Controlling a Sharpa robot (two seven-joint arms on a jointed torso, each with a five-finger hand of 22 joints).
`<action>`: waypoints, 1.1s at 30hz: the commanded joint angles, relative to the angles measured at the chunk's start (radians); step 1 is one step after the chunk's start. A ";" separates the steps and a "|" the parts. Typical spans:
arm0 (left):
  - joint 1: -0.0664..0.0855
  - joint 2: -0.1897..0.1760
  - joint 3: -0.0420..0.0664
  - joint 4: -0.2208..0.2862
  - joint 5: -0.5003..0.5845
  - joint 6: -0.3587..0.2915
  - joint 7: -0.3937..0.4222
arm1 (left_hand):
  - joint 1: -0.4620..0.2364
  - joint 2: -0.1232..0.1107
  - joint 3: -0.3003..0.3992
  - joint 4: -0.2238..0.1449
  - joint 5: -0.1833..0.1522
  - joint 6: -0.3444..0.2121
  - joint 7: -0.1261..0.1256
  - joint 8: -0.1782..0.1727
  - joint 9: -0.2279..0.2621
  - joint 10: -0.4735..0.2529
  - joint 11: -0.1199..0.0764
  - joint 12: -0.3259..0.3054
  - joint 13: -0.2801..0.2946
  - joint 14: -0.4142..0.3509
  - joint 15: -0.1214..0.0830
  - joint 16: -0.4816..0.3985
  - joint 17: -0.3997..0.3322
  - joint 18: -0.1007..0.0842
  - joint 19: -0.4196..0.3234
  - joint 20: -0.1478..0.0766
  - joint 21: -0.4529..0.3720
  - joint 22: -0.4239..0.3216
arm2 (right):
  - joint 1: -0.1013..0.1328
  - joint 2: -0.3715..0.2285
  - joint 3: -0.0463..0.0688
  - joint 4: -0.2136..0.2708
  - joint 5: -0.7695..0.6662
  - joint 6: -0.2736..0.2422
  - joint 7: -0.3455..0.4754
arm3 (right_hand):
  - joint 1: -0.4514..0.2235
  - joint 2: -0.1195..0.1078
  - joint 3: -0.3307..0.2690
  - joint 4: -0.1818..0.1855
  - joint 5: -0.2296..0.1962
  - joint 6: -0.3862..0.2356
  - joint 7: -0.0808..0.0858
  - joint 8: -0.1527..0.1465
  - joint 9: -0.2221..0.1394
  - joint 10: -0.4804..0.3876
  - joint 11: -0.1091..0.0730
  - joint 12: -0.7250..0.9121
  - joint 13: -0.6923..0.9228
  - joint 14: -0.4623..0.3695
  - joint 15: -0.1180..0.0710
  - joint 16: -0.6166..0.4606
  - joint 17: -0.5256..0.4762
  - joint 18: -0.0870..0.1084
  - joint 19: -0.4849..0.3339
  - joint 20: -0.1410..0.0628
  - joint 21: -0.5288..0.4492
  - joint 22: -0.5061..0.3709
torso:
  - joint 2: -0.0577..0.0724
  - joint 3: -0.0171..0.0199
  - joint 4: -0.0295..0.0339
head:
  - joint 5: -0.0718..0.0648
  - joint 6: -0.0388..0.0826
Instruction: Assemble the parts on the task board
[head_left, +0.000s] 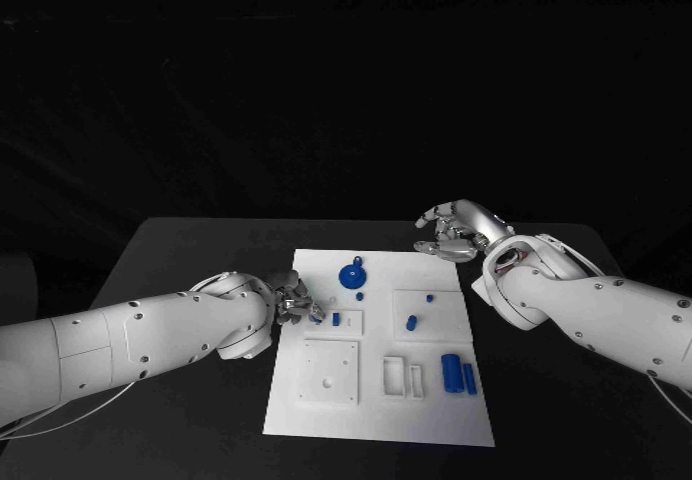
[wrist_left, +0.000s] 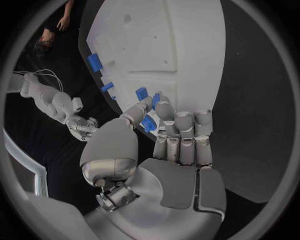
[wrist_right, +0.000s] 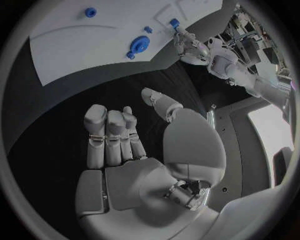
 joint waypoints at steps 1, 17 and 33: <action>-0.007 0.001 -0.004 -0.002 -0.009 0.040 -0.011 | 0.001 0.014 0.013 -0.009 -0.003 0.046 -0.037 0.047 0.044 0.050 -0.045 0.005 0.002 0.054 -0.061 0.005 0.001 0.010 0.005 -0.143 0.004 -0.001 | -0.001 -0.001 0.000 0.002 -0.001 0.013 0.011 | -0.005 0.004 -0.004 0.003 0.007 -0.004 0.009 -0.001 -0.001 -0.005 -0.002 0.006 -0.002 0.006 -0.001 -0.005 0.000 0.118 0.001 -0.003 -0.005 0.002 | 0.000 0.0003 -0.0002 | 0.000 0.000; -0.008 -0.006 -0.004 -0.003 -0.031 0.069 -0.022 | 0.003 0.014 0.016 -0.014 0.004 0.048 -0.038 0.048 0.045 0.049 -0.046 0.009 0.004 0.054 -0.060 0.009 0.002 0.010 0.003 -0.143 0.007 -0.002 | -0.002 -0.001 0.000 -0.001 -0.001 0.019 0.009 | -0.006 0.004 -0.005 0.003 0.008 -0.004 0.009 -0.001 -0.001 -0.006 -0.002 0.006 -0.002 0.006 -0.001 -0.005 0.000 0.118 0.002 -0.003 -0.005 0.003 | 0.000 -0.0003 -0.0002 | 0.000 -0.003; -0.008 -0.006 -0.004 -0.007 -0.038 0.076 -0.028 | 0.001 0.013 0.015 -0.015 0.003 0.047 -0.038 0.048 0.045 0.048 -0.046 0.011 0.004 0.053 -0.059 0.010 0.003 0.010 0.003 -0.143 0.009 -0.002 | -0.002 -0.001 0.000 0.000 -0.001 0.018 0.011 | -0.006 0.004 -0.006 0.004 0.010 -0.004 0.009 -0.001 -0.002 -0.006 -0.002 0.007 -0.003 0.006 0.000 -0.005 0.000 0.118 0.002 -0.003 -0.006 0.003 | 0.000 0.0003 -0.0005 | 0.001 -0.001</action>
